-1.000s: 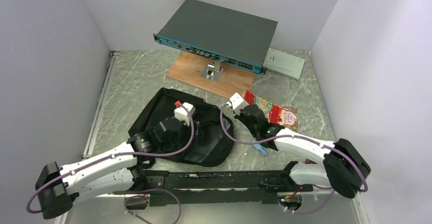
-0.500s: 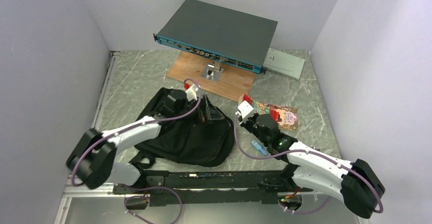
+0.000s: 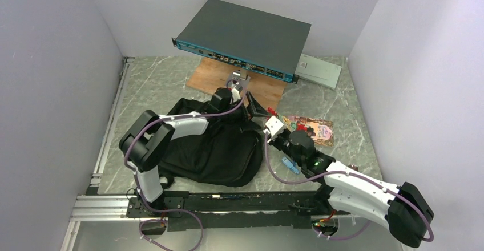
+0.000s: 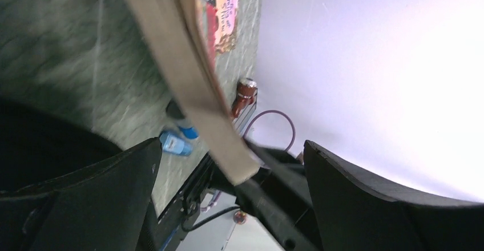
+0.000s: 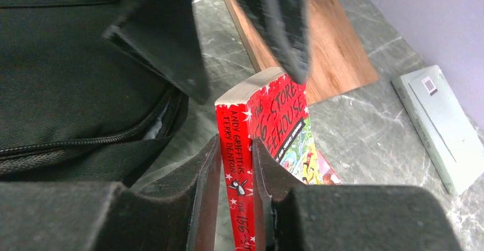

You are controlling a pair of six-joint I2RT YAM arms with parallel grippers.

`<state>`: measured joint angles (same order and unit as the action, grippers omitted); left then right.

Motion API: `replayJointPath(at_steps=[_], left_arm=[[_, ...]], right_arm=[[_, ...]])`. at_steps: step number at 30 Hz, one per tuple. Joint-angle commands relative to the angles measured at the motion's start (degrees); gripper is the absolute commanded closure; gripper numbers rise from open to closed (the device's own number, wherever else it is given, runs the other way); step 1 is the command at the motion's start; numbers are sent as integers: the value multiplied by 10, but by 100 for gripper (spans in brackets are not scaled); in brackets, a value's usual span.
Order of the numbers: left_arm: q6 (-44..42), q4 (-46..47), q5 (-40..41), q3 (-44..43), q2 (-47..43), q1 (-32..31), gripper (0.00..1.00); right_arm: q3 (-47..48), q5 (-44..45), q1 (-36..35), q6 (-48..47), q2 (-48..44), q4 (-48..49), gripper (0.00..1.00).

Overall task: Pack the student bag
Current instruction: Pick up the book from the center of the board.

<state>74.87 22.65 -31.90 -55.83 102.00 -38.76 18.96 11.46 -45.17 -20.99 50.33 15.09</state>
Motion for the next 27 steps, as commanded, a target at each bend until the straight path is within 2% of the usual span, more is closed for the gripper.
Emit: replayJointPath(at_steps=[1,7,9,11,13,14,15,17,18,21,23,27], left_arm=[[22,0,-13,-63,41,-15,2],[63,22,-17,-69,79,-34,8],[66,29,-7,-64,81,-41,15],[65,35,-4,-63,84,-42,29],[68,56,-1,-52,80,-42,47],[65,62,5,-44,73,-42,54],[56,70,10,-36,66,-43,60],[34,66,13,-30,53,-41,75],[24,60,12,-28,50,-40,81],[14,66,0,-21,39,-37,95],[6,75,-2,-6,24,-35,100],[-55,51,1,-4,-16,-20,100]], right_arm=[[-2,5,-23,-9,-19,39,100],[2,40,-54,-27,-21,31,100],[3,46,-63,-32,-16,32,100],[10,52,-77,-37,-11,23,100],[22,55,-88,-33,-7,1,100],[26,59,-93,-25,-7,-11,95],[26,63,-101,-19,-10,-16,86],[20,70,-107,2,-18,-14,60],[24,76,-107,17,-20,-22,50],[65,77,-108,69,-15,-104,3],[100,75,-112,120,-17,-174,0],[147,112,-113,279,-51,-259,0]])
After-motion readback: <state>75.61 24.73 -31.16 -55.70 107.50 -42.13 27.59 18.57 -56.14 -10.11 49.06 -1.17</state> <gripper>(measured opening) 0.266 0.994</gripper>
